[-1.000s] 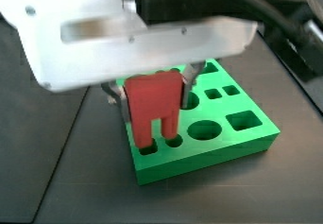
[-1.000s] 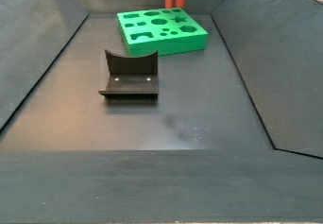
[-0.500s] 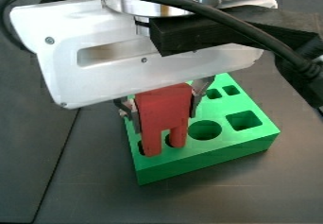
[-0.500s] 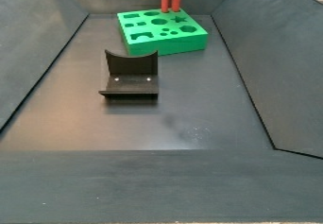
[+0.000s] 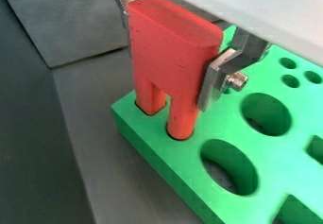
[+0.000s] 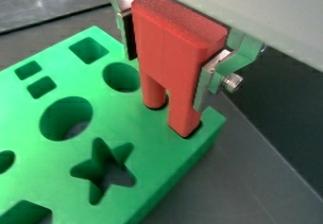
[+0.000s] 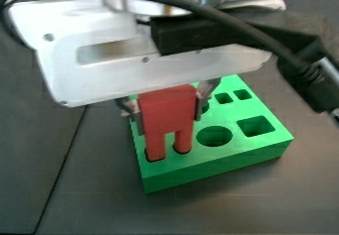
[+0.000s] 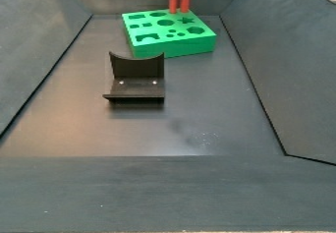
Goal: Pick up the square-circle object. Move up. Place the square-circle object on the fixture. Regrasp the square-circle object. Rotate the square-circle object. Move to above the board. Insert the square-circle object.
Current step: Insert the square-circle object.
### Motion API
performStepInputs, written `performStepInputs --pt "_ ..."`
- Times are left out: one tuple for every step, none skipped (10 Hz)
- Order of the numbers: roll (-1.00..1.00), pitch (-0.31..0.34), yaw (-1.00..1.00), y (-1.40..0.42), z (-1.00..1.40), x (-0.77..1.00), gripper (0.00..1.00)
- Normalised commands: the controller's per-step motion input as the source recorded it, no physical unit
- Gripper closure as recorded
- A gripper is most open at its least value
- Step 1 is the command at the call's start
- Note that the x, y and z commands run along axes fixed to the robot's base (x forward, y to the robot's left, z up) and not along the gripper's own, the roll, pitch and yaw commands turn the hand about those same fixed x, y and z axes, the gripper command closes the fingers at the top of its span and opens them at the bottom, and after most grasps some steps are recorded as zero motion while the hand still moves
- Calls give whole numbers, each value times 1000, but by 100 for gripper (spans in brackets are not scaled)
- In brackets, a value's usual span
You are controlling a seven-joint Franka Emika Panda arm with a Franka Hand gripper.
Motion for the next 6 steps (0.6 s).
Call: performStepInputs --pt "-186 -71 -80 0 -249 -451 100" --pt "-159 -77 -71 0 -406 -320 100" --pt "-21 -203 -77 -20 -826 -186 100" --pt "11 -211 -43 -97 -851 -77 100" --pt "9 -204 -57 -71 -806 -34 100" --pt "-326 -60 -143 369 -129 0 100"
